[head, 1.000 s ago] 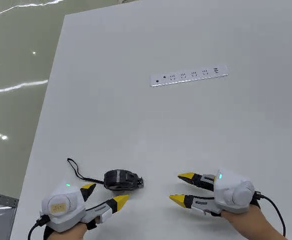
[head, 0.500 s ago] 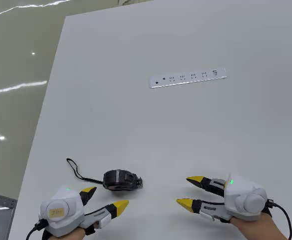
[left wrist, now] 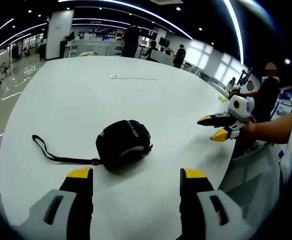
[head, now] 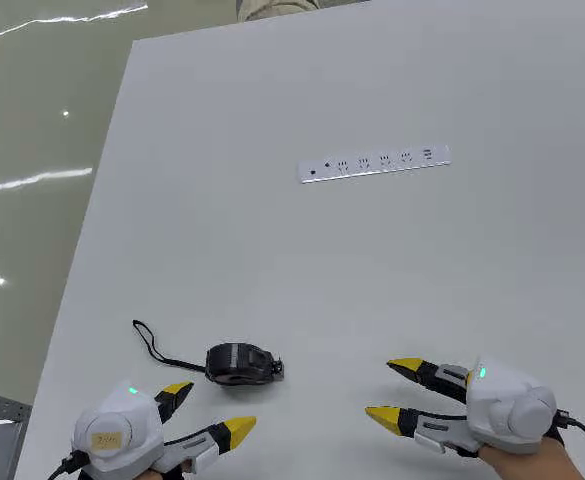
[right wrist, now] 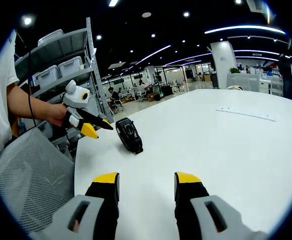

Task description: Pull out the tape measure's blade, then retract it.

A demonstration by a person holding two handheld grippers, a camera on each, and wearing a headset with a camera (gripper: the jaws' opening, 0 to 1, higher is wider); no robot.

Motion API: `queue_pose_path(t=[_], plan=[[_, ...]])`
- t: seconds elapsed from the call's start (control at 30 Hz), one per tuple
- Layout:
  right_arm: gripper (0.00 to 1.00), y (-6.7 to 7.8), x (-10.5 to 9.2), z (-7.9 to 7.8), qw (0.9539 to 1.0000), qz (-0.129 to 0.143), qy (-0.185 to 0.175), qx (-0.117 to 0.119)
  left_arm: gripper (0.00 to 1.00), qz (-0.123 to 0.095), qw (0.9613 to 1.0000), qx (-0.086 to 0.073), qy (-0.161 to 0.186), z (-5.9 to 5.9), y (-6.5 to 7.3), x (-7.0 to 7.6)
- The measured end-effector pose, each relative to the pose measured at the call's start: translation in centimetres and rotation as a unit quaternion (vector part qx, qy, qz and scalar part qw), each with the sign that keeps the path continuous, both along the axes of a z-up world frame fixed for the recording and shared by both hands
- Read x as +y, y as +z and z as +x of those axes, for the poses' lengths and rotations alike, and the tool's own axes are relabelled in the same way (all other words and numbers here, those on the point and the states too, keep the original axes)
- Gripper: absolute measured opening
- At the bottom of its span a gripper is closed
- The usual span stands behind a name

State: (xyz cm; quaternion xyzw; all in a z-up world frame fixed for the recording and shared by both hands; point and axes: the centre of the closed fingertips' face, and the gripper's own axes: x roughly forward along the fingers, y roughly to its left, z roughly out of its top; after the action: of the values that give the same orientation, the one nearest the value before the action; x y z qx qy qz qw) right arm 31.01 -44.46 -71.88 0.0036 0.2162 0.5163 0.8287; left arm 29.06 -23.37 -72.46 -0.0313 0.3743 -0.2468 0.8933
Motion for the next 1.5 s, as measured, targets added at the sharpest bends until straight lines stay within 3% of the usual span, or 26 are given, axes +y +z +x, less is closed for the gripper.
queue_pose_path(t=[0.33,1.13,1.5], plan=[[0.46,0.8,-1.6,-0.6,0.9999,-0.010,-0.012,-0.003,0.69,0.002,1.0000,0.001,-0.004,-1.6,0.5,0.8],[0.55,2.8,-6.3,-2.1,0.9983,-0.021,-0.055,-0.001,0.72,0.007,0.9999,-0.004,-0.007,-4.0,1.4,1.7],[0.56,3.8,-6.9,-3.2,0.9978,-0.015,-0.065,-0.005,0.73,0.006,1.0000,-0.003,0.006,-5.3,1.6,2.6]])
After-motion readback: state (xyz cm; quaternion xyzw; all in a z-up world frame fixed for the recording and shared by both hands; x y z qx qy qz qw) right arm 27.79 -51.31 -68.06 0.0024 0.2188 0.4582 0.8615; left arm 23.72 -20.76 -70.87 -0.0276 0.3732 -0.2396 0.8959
